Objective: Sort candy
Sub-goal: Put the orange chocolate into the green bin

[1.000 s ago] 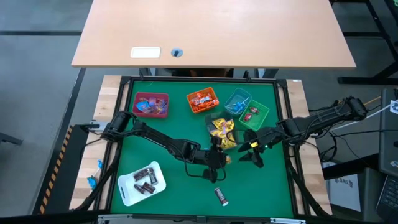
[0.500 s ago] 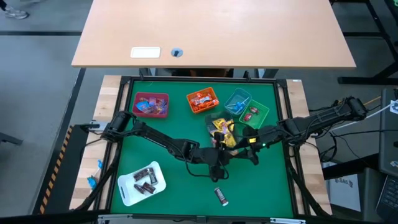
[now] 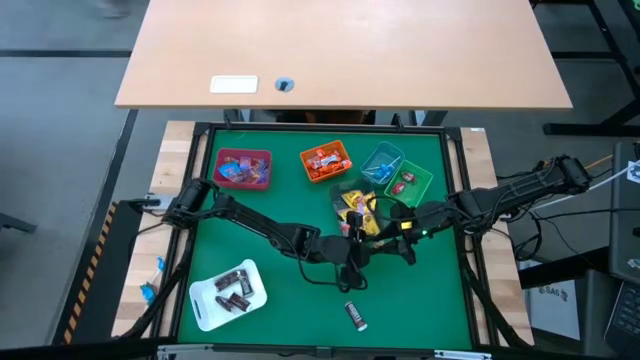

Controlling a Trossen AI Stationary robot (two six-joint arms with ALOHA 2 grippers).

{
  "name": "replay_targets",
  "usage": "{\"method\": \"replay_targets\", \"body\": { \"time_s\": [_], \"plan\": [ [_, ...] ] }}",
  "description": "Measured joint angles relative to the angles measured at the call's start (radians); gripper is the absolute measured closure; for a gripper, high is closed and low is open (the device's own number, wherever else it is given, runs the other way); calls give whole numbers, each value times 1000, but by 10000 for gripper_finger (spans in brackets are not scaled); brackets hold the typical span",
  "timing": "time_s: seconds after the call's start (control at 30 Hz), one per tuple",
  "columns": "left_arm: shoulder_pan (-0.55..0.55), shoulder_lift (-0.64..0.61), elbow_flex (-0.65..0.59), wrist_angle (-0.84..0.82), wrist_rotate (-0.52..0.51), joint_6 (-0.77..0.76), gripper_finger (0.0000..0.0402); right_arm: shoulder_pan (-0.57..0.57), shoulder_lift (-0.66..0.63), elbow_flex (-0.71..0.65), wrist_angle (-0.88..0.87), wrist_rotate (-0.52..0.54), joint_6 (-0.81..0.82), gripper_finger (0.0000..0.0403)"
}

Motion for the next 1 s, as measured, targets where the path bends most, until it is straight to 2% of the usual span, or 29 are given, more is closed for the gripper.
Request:
{"method": "replay_targets", "body": {
  "time_s": [0.3,0.47,0.77,1.0],
  "plan": [
    [-1,0,0,-1,0,0,294,0,0,0,-1,-1,0,245],
    [-1,0,0,-1,1,-8,275,0,0,0,-2,-1,0,277],
    [10,0,0,-1,6,-161,211,-1,0,0,-30,39,-12,287],
    [14,0,0,-3,-5,-158,198,0,0,0,-171,101,-60,288]
  ]
}}
